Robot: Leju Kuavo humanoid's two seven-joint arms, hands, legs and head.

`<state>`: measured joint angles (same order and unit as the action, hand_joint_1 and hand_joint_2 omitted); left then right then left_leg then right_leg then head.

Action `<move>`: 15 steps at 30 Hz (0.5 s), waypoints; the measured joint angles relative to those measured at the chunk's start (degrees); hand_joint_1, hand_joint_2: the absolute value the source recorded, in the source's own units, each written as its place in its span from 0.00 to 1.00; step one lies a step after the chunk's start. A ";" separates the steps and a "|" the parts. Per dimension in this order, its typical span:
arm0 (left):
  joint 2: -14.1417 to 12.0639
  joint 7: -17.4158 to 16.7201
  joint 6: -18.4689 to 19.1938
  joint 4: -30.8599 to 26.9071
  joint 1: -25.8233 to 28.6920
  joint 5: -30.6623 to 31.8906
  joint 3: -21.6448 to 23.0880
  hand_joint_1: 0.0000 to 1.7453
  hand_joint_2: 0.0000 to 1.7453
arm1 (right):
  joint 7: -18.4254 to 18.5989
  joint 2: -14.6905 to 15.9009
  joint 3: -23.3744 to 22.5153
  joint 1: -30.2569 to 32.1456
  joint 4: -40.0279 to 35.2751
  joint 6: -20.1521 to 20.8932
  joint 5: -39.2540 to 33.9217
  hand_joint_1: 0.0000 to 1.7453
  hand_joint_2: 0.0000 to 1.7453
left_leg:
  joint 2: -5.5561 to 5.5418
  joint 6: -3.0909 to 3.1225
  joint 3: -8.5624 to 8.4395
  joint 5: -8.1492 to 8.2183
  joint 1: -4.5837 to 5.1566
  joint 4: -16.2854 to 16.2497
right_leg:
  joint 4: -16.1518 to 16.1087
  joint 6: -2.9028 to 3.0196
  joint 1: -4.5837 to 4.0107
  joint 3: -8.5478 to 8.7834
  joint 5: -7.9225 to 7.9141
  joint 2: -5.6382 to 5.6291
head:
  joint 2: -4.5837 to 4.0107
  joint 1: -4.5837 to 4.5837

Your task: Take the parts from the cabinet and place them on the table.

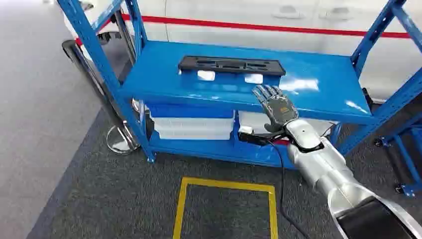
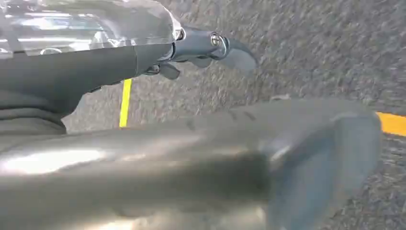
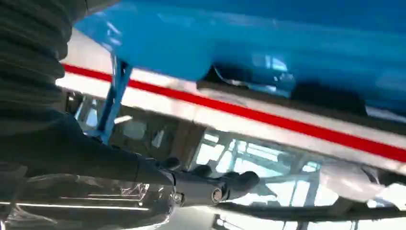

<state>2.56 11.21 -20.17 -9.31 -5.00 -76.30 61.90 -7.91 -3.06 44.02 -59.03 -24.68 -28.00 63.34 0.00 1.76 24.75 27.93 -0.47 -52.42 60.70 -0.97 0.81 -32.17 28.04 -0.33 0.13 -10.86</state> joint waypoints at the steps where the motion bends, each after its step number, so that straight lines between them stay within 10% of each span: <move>1: 0.00 -0.05 0.00 0.00 -0.10 -0.02 0.00 0.00 0.00 | 0.00 0.00 0.18 0.10 0.00 -0.02 0.00 0.00 1.00 | 0.03 0.01 -0.28 0.09 0.00 0.07 | 5.15 -0.22 0.07 -3.38 1.26 0.02 | 0.00 0.00; 4: 0.09 -0.39 -0.02 0.00 0.33 -0.02 0.00 0.00 0.00 | 0.33 0.20 0.31 1.57 0.22 0.00 0.00 0.00 1.00 | -0.32 -0.33 -1.82 1.63 -0.26 0.03 | 13.33 -1.00 0.75 -11.27 0.25 0.04 | 0.00 0.00; 7: 0.11 -0.79 -0.04 0.00 0.75 0.15 0.00 0.00 0.00 | 0.66 0.35 0.50 1.89 0.26 -0.04 0.00 0.00 1.00 | -0.49 -1.40 -5.14 4.47 -0.88 -0.22 | 1.21 -1.70 1.42 -8.97 -11.03 0.38 | 0.00 0.00; 9: 0.00 -1.07 -0.02 0.15 0.42 0.46 0.02 0.00 0.00 | 0.87 1.03 0.90 2.20 0.46 -0.46 -0.07 0.00 1.00 | -0.38 -2.65 -5.46 6.21 -0.61 -0.76 | -0.24 -1.43 0.90 -8.28 -9.78 0.35 | -0.02 0.07; 10: 0.00 -1.27 -0.02 0.15 0.33 0.72 0.04 0.00 0.00 | 0.85 1.03 1.07 2.31 0.42 -0.70 -0.02 0.00 1.00 | -0.40 -3.02 -5.29 6.42 -0.70 -0.50 | -1.40 -0.13 0.73 -7.44 -7.09 0.25 | 0.00 0.00; 13: 0.00 -1.40 0.22 0.15 -0.07 1.23 0.13 0.00 0.00 | 1.22 1.53 1.12 2.62 0.09 -1.01 -0.07 0.00 1.00 | -0.35 -3.76 -7.36 7.54 -0.85 1.15 | -1.02 1.21 0.83 -6.82 -5.31 -0.04 | 0.04 -0.09; 15: 0.00 -1.40 0.34 0.15 -0.16 1.20 0.15 0.00 0.00 | 1.33 1.68 1.16 2.45 -0.24 -1.18 -0.04 0.00 1.00 | -0.17 -3.62 -4.36 9.23 -0.81 -4.98 | -1.70 1.79 0.79 -4.99 -4.08 -0.17 | 0.04 -0.13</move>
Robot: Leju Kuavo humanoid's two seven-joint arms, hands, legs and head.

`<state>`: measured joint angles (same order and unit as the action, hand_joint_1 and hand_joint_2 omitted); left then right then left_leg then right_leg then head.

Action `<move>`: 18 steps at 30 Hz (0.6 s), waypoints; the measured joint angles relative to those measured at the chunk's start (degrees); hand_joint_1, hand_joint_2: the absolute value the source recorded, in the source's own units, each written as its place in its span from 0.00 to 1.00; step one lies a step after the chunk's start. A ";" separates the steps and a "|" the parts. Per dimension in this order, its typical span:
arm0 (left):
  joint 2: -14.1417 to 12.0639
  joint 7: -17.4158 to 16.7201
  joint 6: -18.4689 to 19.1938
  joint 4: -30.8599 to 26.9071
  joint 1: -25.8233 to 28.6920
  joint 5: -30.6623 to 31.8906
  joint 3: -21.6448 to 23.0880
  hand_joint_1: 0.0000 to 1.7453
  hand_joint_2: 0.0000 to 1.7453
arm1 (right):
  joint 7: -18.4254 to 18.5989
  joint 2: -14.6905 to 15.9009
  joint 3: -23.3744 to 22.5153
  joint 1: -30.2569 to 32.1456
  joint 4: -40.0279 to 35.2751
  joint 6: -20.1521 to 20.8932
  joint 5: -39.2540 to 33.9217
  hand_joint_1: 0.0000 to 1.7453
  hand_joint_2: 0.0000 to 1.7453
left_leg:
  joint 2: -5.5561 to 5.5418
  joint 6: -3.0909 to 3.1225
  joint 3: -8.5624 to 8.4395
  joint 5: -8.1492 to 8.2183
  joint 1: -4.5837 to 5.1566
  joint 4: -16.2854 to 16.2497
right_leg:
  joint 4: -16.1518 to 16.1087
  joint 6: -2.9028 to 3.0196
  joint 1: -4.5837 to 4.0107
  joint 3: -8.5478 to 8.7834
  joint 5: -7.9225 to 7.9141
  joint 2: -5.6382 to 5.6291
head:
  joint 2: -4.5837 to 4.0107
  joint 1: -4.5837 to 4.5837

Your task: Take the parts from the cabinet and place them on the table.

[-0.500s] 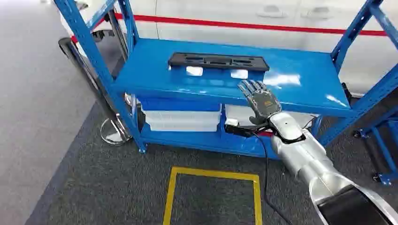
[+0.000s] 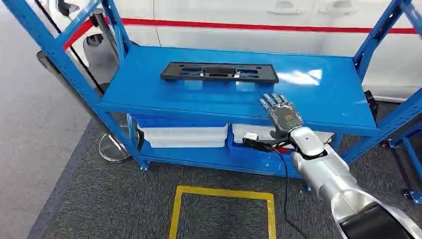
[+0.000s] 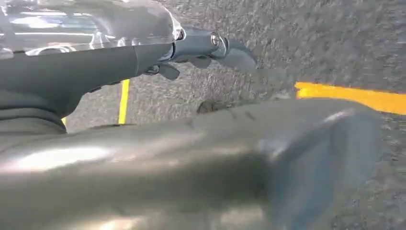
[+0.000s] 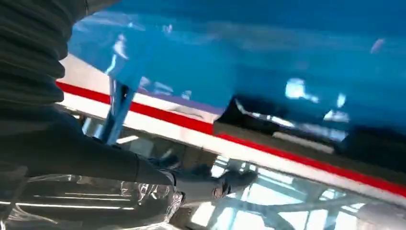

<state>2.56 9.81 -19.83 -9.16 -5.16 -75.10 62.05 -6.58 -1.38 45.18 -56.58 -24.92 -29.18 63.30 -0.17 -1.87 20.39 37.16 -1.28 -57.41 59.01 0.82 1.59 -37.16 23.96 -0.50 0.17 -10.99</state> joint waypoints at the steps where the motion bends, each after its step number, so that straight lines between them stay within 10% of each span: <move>1: 0.00 0.04 0.07 0.00 0.01 0.00 0.00 0.00 0.00 | 0.02 0.00 0.13 0.33 0.02 0.02 0.11 0.00 1.00 | -0.01 0.19 3.65 1.89 0.00 -5.97 | -0.62 0.05 -0.17 1.20 0.53 -0.01 | -0.04 0.00; 4: 0.00 0.15 0.12 0.00 0.33 0.02 0.02 0.00 0.00 | 0.28 0.07 0.55 2.43 0.20 0.41 0.39 0.00 1.00 | -0.02 0.63 13.98 1.33 0.51 -17.69 | -2.02 0.14 -0.66 5.06 2.47 0.01 | -0.04 0.02; 8: 0.00 0.17 0.22 0.00 1.36 0.07 0.04 0.00 0.00 | 0.33 -0.24 0.70 2.48 -0.13 0.52 0.33 0.00 1.00 | -0.08 2.33 16.52 -17.00 1.08 -3.59 | -3.02 -0.01 -1.15 10.64 5.84 -0.27 | -0.04 0.04; 13: -0.04 0.15 0.22 0.11 1.04 0.11 0.09 0.00 0.00 | 0.26 -0.46 1.38 1.70 -0.86 0.85 0.26 0.00 1.00 | 0.24 4.16 13.70 -15.40 2.06 -1.60 | -3.36 -2.09 -1.02 11.73 5.12 -0.25 | -0.02 0.00; 15: -0.09 0.09 0.20 0.11 0.71 0.20 0.09 0.00 0.00 | 0.26 -0.46 1.42 0.89 -1.01 0.91 0.11 0.00 1.00 | -0.52 4.10 9.17 -12.16 1.28 3.81 | 4.26 -2.54 -0.81 6.27 3.37 -0.03 | 0.00 0.06; 18: 0.00 -0.18 0.20 0.11 0.96 0.37 0.20 0.00 0.00 | 0.20 -0.48 1.58 2.79 -0.90 0.96 0.02 0.00 1.00 | -0.83 4.55 6.15 -10.52 1.28 5.01 | 13.15 -3.34 -0.65 -1.86 7.38 0.13 | -0.04 0.11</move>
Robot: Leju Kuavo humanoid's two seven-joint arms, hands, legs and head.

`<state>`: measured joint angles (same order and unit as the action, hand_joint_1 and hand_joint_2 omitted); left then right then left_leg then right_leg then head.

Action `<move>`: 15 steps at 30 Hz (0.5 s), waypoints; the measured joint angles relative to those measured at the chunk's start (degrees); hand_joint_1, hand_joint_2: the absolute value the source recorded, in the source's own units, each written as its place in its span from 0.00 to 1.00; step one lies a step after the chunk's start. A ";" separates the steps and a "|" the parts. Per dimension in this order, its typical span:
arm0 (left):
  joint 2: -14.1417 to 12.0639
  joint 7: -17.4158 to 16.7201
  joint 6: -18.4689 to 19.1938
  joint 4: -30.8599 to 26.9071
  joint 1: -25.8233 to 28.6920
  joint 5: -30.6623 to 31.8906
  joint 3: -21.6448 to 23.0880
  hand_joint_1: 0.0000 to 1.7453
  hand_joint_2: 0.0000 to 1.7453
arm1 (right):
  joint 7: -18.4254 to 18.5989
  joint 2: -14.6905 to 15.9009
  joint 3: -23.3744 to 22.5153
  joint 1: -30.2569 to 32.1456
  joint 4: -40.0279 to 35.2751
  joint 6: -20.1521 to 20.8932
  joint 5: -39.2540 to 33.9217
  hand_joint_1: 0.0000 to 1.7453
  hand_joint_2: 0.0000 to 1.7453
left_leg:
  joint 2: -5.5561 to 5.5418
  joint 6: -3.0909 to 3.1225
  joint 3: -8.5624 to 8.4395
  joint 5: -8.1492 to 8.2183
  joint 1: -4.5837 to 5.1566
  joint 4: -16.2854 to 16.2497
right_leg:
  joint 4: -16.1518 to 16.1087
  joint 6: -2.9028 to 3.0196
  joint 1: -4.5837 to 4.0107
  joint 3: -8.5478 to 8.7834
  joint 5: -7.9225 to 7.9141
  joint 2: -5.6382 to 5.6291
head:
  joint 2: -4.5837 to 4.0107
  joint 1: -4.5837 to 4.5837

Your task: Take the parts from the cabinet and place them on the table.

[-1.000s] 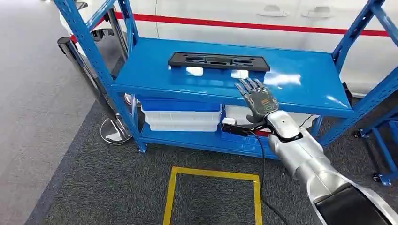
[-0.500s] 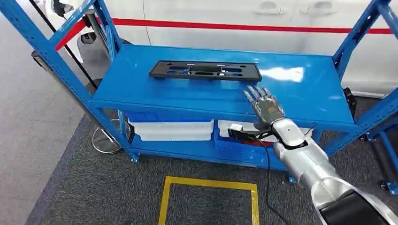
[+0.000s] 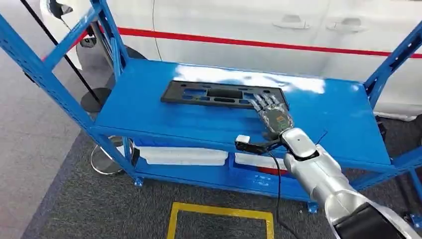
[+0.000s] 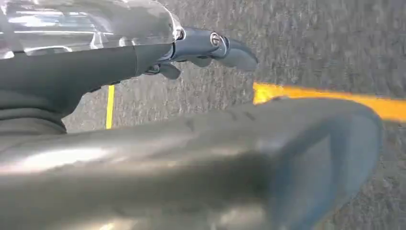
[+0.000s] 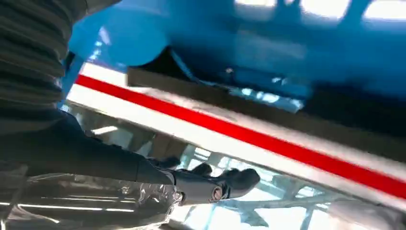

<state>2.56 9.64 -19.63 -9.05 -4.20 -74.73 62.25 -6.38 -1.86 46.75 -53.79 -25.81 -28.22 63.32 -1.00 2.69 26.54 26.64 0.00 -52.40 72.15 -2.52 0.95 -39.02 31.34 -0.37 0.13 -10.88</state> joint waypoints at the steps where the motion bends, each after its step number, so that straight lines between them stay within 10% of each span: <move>1: 0.04 -0.09 -0.04 0.00 0.15 0.24 0.13 0.00 0.00 | 0.13 0.00 0.07 0.65 0.13 0.00 0.02 0.00 1.00 | -0.24 0.01 -1.12 0.83 -0.01 0.00 | 0.23 -0.07 0.00 -1.80 0.97 0.04 | 0.00 0.02; 3: 0.07 -0.31 -0.07 0.00 0.32 0.41 0.37 0.00 0.00 | 0.22 -0.02 0.26 0.99 0.24 -0.04 0.04 0.00 1.00 | -0.47 -0.22 -3.30 2.42 0.03 -0.01 | -3.97 0.42 -0.16 -3.19 0.06 0.05 | 0.00 0.02; 4: 0.04 -0.37 -0.04 0.00 0.31 0.59 0.37 0.00 0.00 | 0.31 -0.02 0.33 0.98 0.26 -0.04 0.09 0.00 1.00 | -0.56 -0.40 -4.55 3.43 0.10 -0.02 | -8.20 0.86 -0.37 -3.04 -3.04 0.04 | 0.00 0.04; 6: 0.26 -0.37 0.00 0.00 0.54 0.74 0.77 0.00 0.00 | 0.72 -0.02 0.70 1.15 0.65 0.06 0.41 0.00 1.00 | -0.56 -0.64 -6.45 5.72 0.45 -0.53 | -17.18 2.44 -1.30 -3.24 -17.49 -0.03 | -0.02 0.04; 11: 0.24 -0.22 0.22 0.00 -0.76 0.85 1.27 0.00 0.00 | 1.22 -1.60 1.35 -1.23 0.13 0.33 0.66 0.00 1.00 | 0.08 -2.29 -5.77 6.00 0.13 -4.35 | -15.85 4.20 -1.09 -1.60 -13.69 -0.57 | 0.00 0.13; 13: 0.24 -0.11 0.59 0.00 -1.28 1.00 1.31 0.00 0.00 | 1.22 -1.66 1.44 -1.28 0.13 0.37 0.48 0.00 1.00 | 0.33 -2.92 -1.33 6.17 0.08 -12.36 | -16.51 4.35 -0.68 -0.23 -13.02 -0.32 | 0.00 0.09; 15: 0.24 -0.11 0.70 0.00 -1.41 1.64 1.40 0.00 0.00 | 1.14 -1.90 1.75 -0.83 0.13 0.46 0.46 0.00 1.00 | 0.38 -3.66 3.63 10.90 -0.40 -18.77 | -16.60 4.09 -0.38 0.73 -12.15 -0.30 | 0.00 0.05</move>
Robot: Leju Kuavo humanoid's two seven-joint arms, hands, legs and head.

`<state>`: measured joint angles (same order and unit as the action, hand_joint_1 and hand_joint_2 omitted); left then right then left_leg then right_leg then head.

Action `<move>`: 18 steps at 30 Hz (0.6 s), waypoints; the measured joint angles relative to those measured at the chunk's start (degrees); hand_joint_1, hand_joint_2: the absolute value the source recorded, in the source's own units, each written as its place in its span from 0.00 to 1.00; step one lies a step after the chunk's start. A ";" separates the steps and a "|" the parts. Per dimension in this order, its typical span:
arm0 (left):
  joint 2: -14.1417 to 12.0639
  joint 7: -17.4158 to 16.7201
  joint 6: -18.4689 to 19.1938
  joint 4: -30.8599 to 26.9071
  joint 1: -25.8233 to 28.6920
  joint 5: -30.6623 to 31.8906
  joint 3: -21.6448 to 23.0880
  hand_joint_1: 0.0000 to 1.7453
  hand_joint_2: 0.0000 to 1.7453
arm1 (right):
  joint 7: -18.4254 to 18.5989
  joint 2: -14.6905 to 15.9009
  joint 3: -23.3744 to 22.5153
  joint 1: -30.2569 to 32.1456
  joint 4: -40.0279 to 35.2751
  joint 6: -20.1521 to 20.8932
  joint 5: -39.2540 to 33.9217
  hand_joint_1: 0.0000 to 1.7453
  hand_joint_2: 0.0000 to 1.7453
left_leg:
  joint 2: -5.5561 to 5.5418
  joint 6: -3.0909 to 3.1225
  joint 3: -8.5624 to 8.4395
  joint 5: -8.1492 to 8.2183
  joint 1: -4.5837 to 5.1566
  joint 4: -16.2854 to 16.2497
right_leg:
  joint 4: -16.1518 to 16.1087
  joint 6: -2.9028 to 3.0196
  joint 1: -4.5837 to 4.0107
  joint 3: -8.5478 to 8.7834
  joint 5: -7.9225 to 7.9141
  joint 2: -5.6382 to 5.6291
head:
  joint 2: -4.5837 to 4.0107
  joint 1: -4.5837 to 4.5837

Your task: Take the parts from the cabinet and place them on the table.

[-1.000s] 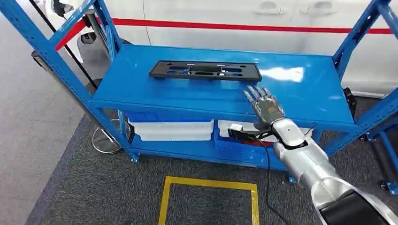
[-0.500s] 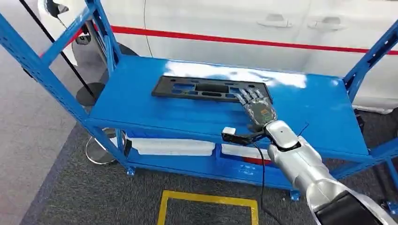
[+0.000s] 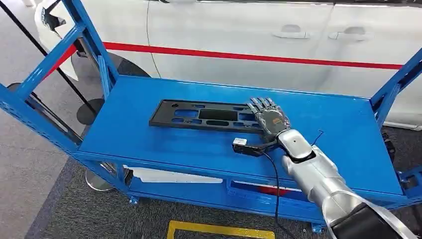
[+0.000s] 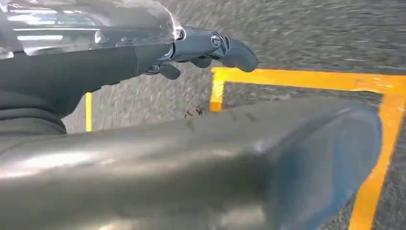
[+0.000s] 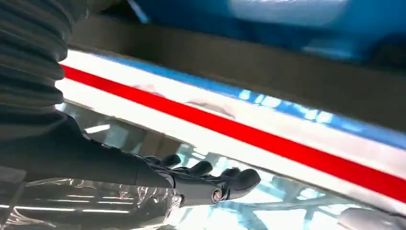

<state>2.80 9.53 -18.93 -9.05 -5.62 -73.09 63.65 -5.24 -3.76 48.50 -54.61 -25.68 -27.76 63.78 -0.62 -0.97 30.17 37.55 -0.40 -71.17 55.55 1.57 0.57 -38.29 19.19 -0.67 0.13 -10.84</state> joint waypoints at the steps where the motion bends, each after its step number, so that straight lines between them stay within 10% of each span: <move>1: 0.00 -0.11 0.04 0.00 -0.02 0.00 0.06 0.00 0.00 | 0.00 -0.02 0.07 0.25 0.00 0.07 0.00 0.00 1.00 | 0.01 -0.40 1.97 1.74 -0.27 -1.46 | 0.02 -0.17 0.17 0.41 0.37 -0.02 | 0.00 0.04; 3: 0.00 -0.33 0.20 0.00 0.03 -0.09 0.28 0.00 0.00 | 0.02 -0.02 0.20 0.45 0.00 0.09 0.00 0.00 1.00 | 0.13 -1.16 3.37 -1.47 -0.85 1.42 | 0.20 -0.62 0.56 1.16 1.04 -0.14 | 0.00 0.02; 6: 0.04 -0.55 0.17 0.00 0.16 -0.13 0.39 0.00 0.00 | 0.15 -0.02 0.46 0.45 0.02 0.09 0.00 0.00 1.00 | 0.18 -2.29 1.28 -12.33 -1.75 13.58 | 0.79 -1.77 1.13 1.81 1.94 -0.19 | 0.00 0.02; 9: 0.07 -0.72 0.17 0.00 0.12 -0.13 0.59 0.00 0.00 | 0.24 -0.02 0.70 0.55 0.07 0.07 0.00 0.00 1.00 | 0.22 0.32 2.19 -11.72 -0.90 14.14 | 1.05 -2.91 0.66 1.18 1.85 -0.23 | 0.00 0.04; 12: 0.07 -0.79 0.15 0.00 0.41 -0.17 0.70 0.00 0.00 | 0.26 -0.02 0.79 0.25 0.07 0.07 -0.15 0.00 1.00 | 0.07 0.61 2.13 -12.13 -0.84 14.18 | 1.17 -1.56 0.82 1.25 1.75 -0.15 | 0.00 0.06; 13: 0.04 -0.79 0.15 0.00 0.32 -0.20 0.70 0.00 0.00 | 0.24 -0.02 0.83 0.25 0.07 0.22 -0.46 0.00 0.00 | -0.03 0.68 2.10 -12.11 -0.77 14.18 | 1.00 -1.54 0.89 1.42 1.74 -0.09 | -0.02 0.06; 17: 0.04 -0.92 0.20 0.00 0.22 0.11 0.79 0.00 0.00 | -2.23 -0.09 0.72 -0.04 0.07 4.49 -5.08 0.00 0.00 | -0.08 1.46 1.90 -11.99 -0.50 14.18 | 0.49 -1.55 1.01 1.92 1.64 0.00 | 0.00 0.04; 18: 0.04 -0.68 0.35 0.00 0.21 0.22 0.96 0.00 0.00 | -2.99 -0.13 0.42 0.07 0.07 5.79 -6.68 0.00 1.00 | -0.08 1.69 1.85 -11.94 -0.45 14.17 | 0.41 -1.62 1.05 1.99 1.61 0.01 | 0.00 0.04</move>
<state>2.84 8.85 -18.58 -9.05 -5.40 -72.87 64.61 -8.24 -3.89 48.92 -54.55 -25.62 -21.97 57.10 -0.70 0.72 32.02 25.61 -0.84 -57.00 55.97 -0.04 1.62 -36.30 20.80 -0.66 0.13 -10.80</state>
